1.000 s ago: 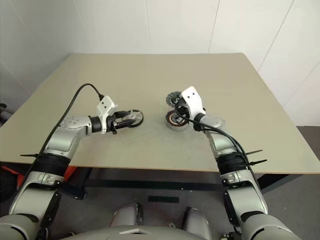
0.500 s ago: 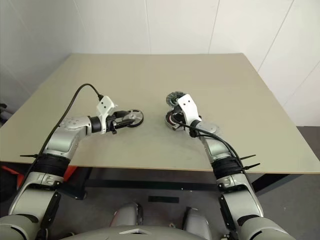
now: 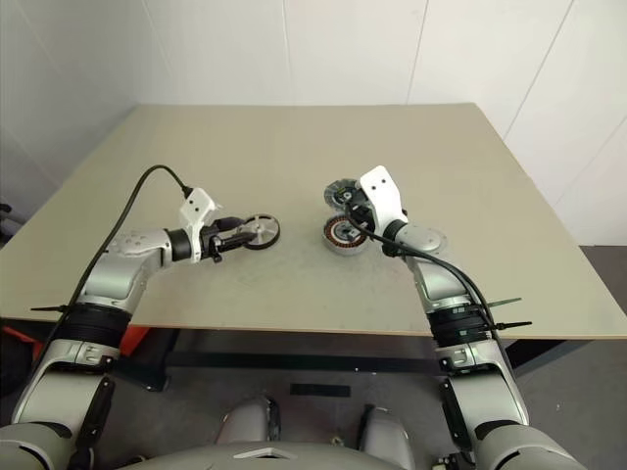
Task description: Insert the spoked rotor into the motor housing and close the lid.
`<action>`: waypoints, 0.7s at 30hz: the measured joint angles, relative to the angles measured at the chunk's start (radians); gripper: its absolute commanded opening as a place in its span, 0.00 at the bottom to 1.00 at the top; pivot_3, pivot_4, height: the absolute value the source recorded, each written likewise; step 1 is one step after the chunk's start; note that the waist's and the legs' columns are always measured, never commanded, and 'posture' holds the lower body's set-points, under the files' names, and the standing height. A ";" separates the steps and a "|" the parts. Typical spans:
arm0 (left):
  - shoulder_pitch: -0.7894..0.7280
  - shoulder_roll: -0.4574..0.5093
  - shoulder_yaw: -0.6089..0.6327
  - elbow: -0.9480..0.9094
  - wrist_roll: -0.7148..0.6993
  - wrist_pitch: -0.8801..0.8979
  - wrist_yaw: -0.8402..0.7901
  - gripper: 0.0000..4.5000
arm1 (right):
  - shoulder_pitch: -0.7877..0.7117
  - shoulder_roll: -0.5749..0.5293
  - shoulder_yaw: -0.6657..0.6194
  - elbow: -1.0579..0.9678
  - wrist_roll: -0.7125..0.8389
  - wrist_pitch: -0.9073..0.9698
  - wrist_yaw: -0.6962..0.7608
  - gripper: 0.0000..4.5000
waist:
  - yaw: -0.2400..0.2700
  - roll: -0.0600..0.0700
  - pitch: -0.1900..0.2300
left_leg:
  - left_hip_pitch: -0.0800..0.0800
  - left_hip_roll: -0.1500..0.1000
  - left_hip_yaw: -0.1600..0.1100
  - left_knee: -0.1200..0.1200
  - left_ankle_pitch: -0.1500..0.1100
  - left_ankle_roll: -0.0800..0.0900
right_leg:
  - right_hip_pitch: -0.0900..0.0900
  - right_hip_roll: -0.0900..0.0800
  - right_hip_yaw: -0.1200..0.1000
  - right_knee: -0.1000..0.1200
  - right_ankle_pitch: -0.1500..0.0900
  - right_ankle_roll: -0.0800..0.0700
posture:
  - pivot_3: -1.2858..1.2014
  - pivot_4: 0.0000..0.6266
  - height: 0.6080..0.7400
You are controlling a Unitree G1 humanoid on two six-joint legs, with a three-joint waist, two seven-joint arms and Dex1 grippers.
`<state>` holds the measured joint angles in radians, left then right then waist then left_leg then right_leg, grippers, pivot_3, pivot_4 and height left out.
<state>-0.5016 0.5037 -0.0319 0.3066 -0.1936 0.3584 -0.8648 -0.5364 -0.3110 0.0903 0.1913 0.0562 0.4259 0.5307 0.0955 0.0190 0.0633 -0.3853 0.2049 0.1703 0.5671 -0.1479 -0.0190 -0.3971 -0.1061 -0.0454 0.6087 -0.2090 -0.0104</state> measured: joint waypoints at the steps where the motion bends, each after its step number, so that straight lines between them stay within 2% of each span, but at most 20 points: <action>1: 0.003 0.000 0.001 0.001 0.000 0.000 0.001 0.53 | 0.000 0.000 0.000 0.000 0.000 0.000 -0.001 0.01 | 0.000 0.000 0.000 | 0.000 0.000 0.000 0.000 0.000 0.000 | 0.000 0.000 0.000 0.000 0.000 0.000 | 0.52 0.00 1.00; 13: 0.039 -0.001 0.002 -0.005 -0.002 0.008 0.020 0.53 | -0.008 0.046 0.023 0.200 -0.019 -0.100 -0.010 0.01 | -0.001 -0.002 -0.001 | 0.001 0.000 0.001 0.000 0.000 0.000 | 0.000 0.000 0.001 0.000 0.000 0.000 | 0.52 0.00 1.00; 21: 0.056 0.002 0.016 -0.010 -0.016 0.040 0.037 0.53 | 0.011 0.002 0.017 0.114 -0.016 -0.059 -0.002 0.01 | 0.000 -0.003 -0.001 | 0.001 0.000 0.001 0.000 0.000 0.000 | 0.000 0.000 0.002 0.000 0.000 0.000 | 0.52 0.00 1.00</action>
<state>-0.4457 0.5058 -0.0156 0.2971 -0.2092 0.3981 -0.8276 -0.5257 -0.3090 0.1072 0.3052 0.0405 0.3668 0.5286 0.0959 0.0164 0.0620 -0.3842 0.2047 0.1714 0.5673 -0.1479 -0.0190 -0.3970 -0.1060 -0.0432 0.6090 -0.2090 -0.0103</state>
